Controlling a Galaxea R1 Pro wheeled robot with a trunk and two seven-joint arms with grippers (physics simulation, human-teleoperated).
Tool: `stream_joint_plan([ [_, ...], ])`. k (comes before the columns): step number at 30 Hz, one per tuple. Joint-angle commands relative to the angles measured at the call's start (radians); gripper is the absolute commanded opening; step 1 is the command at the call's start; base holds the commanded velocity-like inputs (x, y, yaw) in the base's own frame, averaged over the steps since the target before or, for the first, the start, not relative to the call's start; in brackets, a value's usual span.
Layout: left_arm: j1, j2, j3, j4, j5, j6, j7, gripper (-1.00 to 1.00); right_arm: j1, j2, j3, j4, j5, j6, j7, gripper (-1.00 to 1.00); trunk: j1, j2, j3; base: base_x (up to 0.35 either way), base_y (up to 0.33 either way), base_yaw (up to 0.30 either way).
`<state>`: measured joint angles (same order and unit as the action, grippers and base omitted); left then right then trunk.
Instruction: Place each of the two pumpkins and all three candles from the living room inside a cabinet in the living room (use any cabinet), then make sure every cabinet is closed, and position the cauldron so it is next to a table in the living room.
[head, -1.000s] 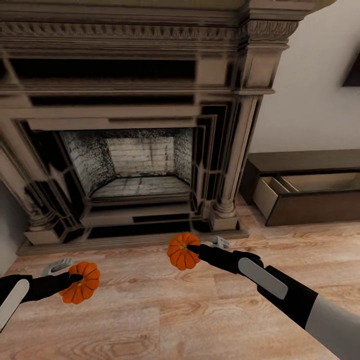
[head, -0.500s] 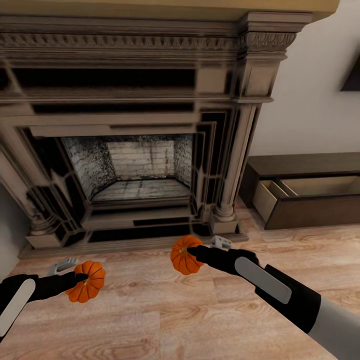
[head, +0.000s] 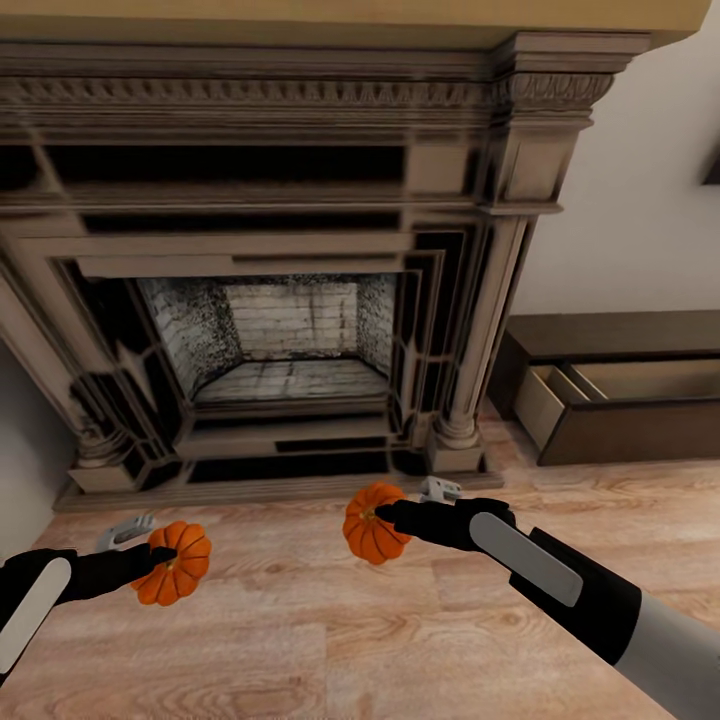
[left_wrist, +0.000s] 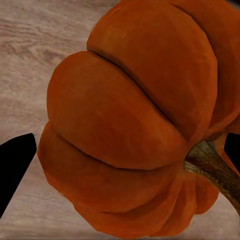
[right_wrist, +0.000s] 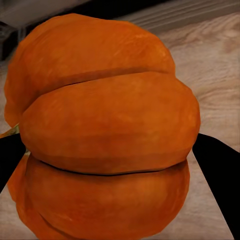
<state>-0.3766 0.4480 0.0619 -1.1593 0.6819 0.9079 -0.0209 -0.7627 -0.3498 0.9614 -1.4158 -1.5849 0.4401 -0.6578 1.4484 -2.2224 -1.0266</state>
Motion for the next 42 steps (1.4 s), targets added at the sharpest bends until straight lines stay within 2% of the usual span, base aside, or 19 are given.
stream_joint_plan([
  [1,-0.001,0.000,0.001,0.000,-0.001,0.005,-0.001,-1.00,-0.001,0.000,0.002,0.000,-0.006,-0.001,-0.006,-1.00,0.000,0.000,-0.002,0.000,0.000,0.131],
  [6,-0.001,0.000,0.001,0.000,-0.001,0.005,-0.001,-1.00,-0.001,0.000,0.001,0.016,-0.006,-0.002,-0.007,-1.00,0.000,0.000,-0.010,0.000,0.000,0.131],
  [20,-0.001,-0.001,-0.001,0.000,-0.001,0.005,-0.001,-1.00,-0.001,0.000,0.001,0.068,-0.006,0.000,0.000,-1.00,-0.054,0.098,0.013,0.000,0.000,0.132],
  [27,-0.001,-0.002,-0.034,0.000,-0.002,0.005,-0.001,-1.00,-0.001,0.000,0.001,0.077,-0.007,-0.002,0.001,-1.00,-0.081,0.147,0.024,0.000,0.000,0.132],
  [42,-0.001,-0.002,-0.039,-0.002,0.001,0.006,-0.001,-1.00,-0.001,0.001,0.002,0.078,-0.007,-0.010,0.004,-1.00,-0.138,0.252,0.048,-0.006,0.000,0.132],
])
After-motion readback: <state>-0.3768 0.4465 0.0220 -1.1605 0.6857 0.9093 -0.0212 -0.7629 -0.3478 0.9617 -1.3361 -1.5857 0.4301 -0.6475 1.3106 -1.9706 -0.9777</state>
